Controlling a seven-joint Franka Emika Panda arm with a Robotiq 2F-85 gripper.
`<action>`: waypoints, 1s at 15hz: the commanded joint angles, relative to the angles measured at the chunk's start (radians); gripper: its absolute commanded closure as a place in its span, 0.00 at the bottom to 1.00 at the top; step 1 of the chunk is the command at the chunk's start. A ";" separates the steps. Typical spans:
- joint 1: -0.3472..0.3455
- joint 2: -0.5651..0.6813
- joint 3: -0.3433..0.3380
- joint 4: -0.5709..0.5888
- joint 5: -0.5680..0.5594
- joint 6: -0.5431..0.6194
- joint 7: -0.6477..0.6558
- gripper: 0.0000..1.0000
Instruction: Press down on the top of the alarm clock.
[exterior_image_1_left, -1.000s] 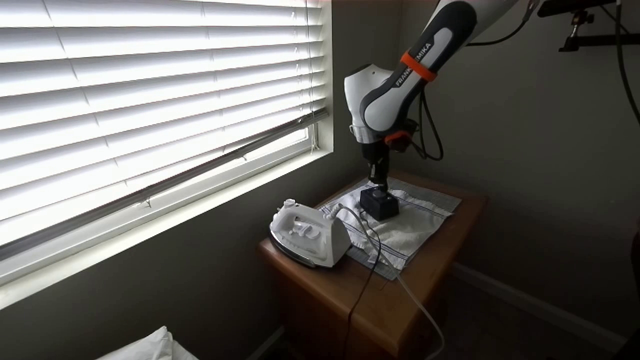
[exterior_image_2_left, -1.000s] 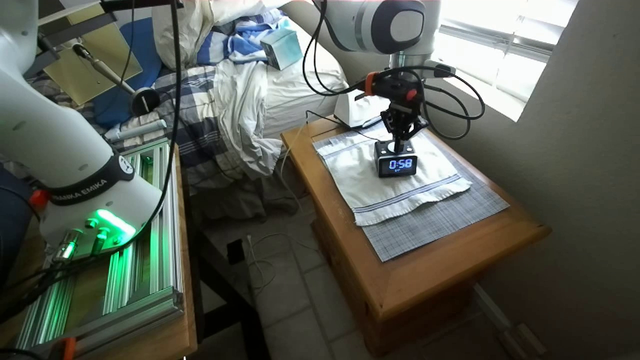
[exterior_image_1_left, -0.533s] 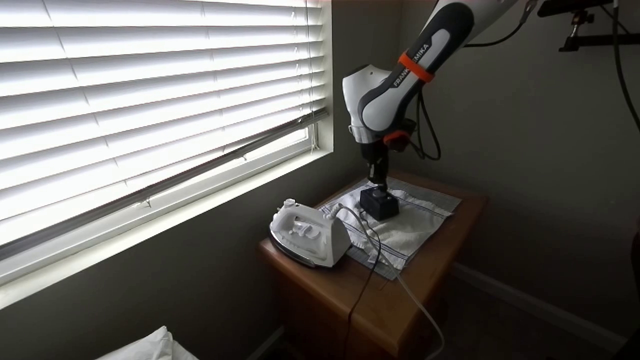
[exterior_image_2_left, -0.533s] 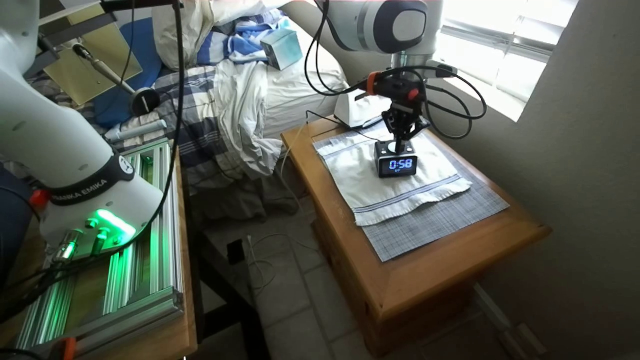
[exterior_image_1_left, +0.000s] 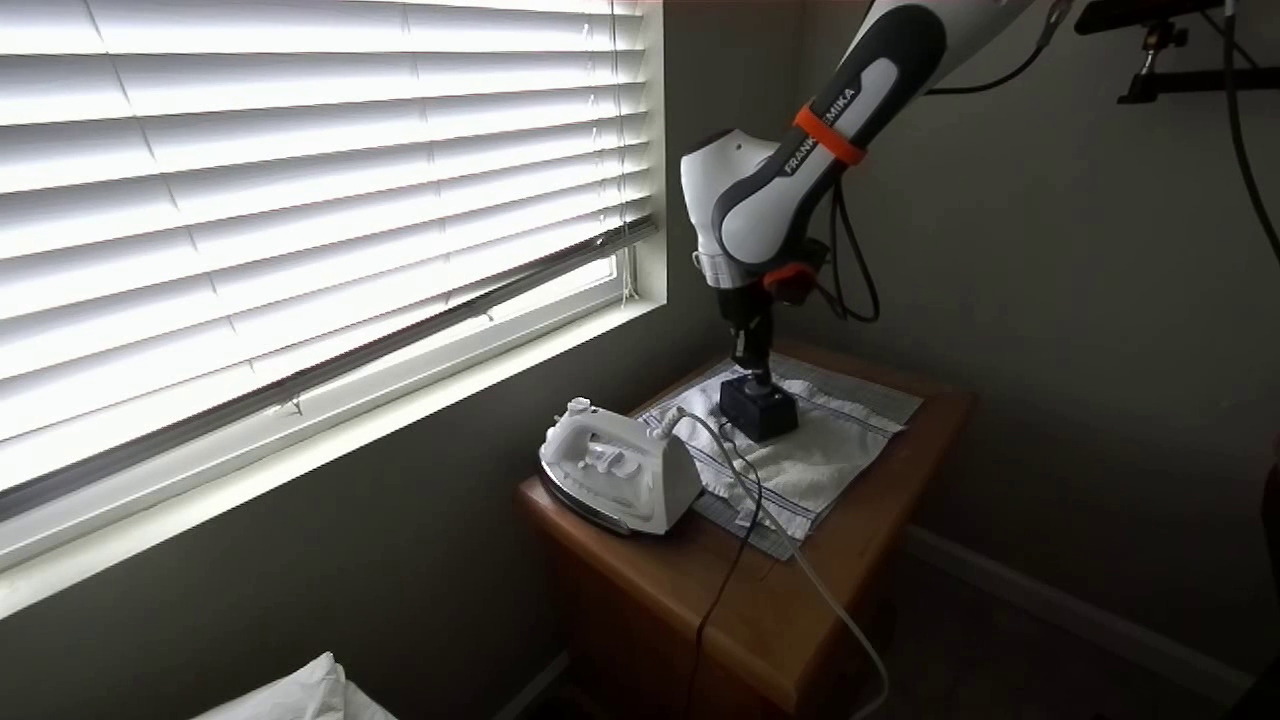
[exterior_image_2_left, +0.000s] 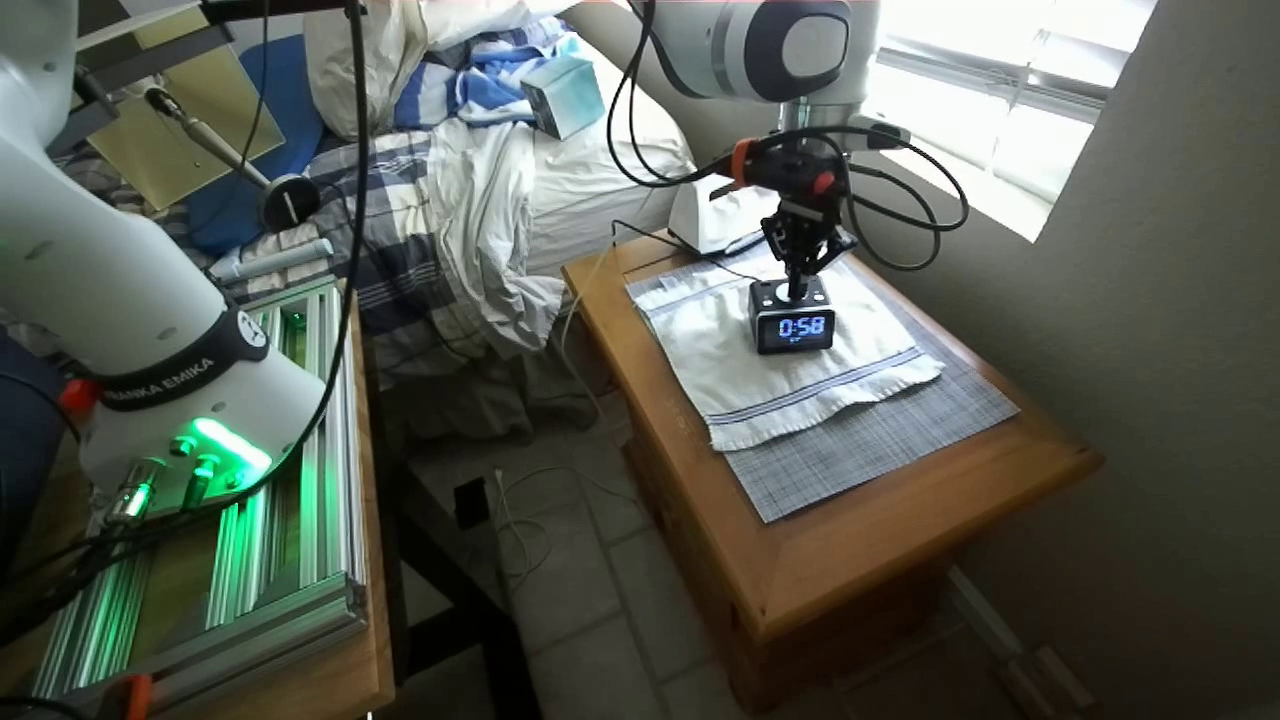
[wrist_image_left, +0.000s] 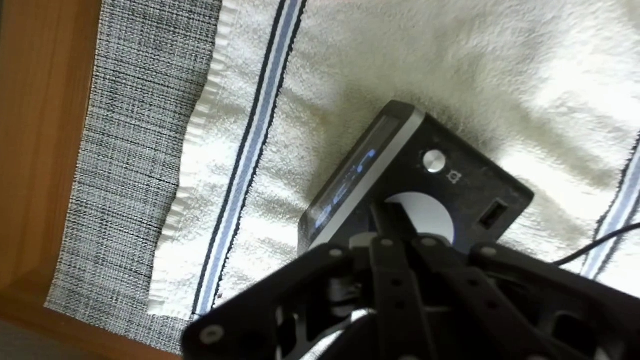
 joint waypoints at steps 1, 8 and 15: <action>0.018 0.028 -0.009 0.043 -0.008 -0.012 0.008 1.00; 0.031 0.038 -0.014 0.047 -0.020 0.007 0.005 1.00; 0.040 0.041 -0.008 0.050 -0.024 -0.007 -0.016 1.00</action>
